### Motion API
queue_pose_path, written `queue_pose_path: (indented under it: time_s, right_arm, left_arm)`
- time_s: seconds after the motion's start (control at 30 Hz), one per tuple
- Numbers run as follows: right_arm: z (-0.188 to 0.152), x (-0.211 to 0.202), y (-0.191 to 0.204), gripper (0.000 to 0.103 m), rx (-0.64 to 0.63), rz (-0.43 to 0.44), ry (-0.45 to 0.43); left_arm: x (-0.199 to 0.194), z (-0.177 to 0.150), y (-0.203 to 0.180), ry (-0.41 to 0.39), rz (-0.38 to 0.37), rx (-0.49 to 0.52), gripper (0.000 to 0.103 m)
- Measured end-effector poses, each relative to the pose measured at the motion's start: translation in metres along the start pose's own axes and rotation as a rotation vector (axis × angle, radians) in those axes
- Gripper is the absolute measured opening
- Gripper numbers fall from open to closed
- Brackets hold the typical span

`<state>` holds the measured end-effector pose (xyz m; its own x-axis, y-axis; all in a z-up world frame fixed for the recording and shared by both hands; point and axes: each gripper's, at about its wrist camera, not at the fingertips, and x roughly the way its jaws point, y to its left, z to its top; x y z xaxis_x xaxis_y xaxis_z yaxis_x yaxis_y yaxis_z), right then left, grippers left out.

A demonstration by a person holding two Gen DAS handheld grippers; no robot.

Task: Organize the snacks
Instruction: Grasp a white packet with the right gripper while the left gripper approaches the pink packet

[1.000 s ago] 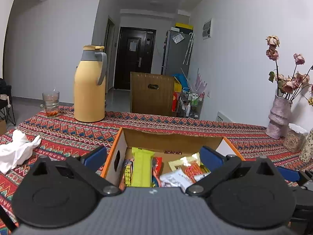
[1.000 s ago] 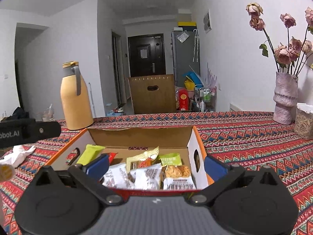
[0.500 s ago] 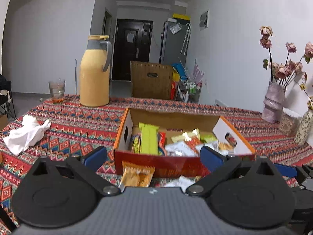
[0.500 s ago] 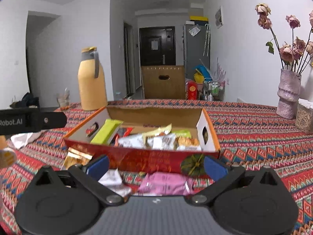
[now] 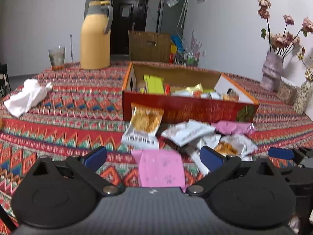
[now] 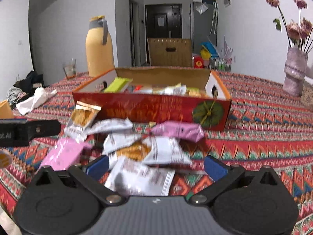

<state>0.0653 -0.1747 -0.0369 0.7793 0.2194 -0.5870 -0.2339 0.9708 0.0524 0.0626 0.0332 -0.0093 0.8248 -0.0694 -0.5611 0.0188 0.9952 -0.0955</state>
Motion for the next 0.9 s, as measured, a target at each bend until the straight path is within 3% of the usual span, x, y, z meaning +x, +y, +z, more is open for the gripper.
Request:
queue_pose_path:
  time_s: [0.43, 0.7, 0.9]
  right_arm:
    - [-0.004, 0.019, 0.015, 0.103, -0.014, -0.002, 0.041]
    - [-0.009, 0.025, 0.02, 0.077, -0.03, -0.006, 0.045]
    - [-0.011, 0.02, 0.023, 0.066, -0.058, 0.003, 0.023]
  left_arm:
    - [0.008, -0.01, 0.007, 0.046, -0.012, -0.012, 0.103]
    - [0.01, -0.012, 0.006, 0.058, -0.013, -0.014, 0.103]
    - [0.013, -0.013, 0.005, 0.071, -0.014, -0.01, 0.103]
